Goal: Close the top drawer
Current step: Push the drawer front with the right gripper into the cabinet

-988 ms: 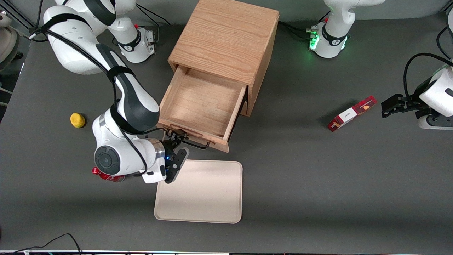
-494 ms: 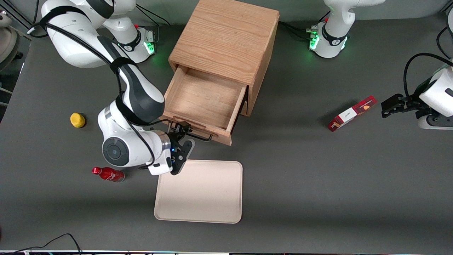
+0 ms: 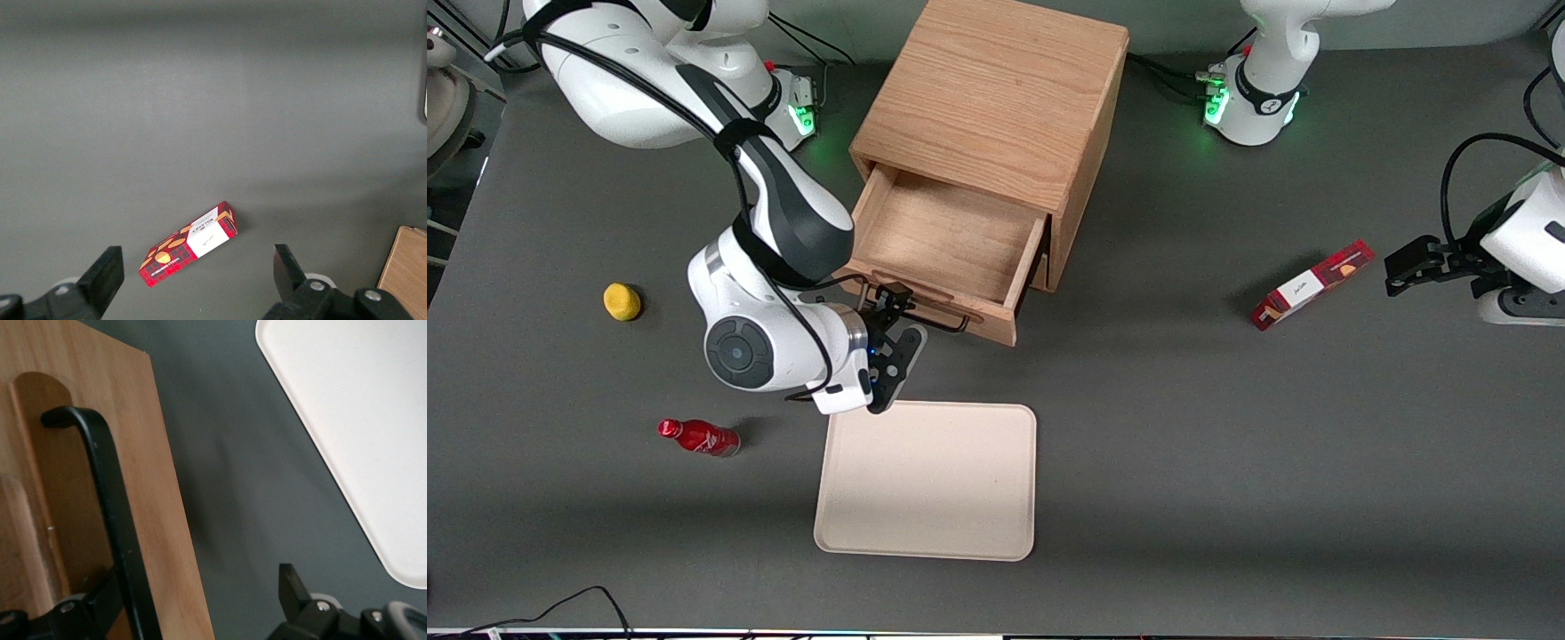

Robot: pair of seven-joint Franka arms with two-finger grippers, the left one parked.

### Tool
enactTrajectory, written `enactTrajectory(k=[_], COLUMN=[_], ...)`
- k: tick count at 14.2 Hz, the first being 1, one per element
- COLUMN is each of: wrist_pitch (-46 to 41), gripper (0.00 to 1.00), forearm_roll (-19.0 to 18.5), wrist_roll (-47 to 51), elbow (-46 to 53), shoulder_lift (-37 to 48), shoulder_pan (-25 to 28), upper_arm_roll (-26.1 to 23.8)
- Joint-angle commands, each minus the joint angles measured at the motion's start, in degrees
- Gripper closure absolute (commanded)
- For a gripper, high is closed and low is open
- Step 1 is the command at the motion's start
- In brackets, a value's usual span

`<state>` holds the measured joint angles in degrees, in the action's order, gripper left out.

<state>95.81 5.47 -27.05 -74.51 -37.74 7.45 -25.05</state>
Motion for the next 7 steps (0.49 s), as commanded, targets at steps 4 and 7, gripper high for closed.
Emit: enactTrajectory(k=[4, 7], wrist_pitch=[2.1, 4.9], gripper=[0.00, 0.00], forearm_roll=[1.1, 1.9], wrist_roll=[4.8, 4.9], elbow=[-6.5, -11.0], shoulder_lift=[4.3, 7.3], shoulder_pan=[-0.7, -0.8], upper_arm_roll=[-3.2, -4.4])
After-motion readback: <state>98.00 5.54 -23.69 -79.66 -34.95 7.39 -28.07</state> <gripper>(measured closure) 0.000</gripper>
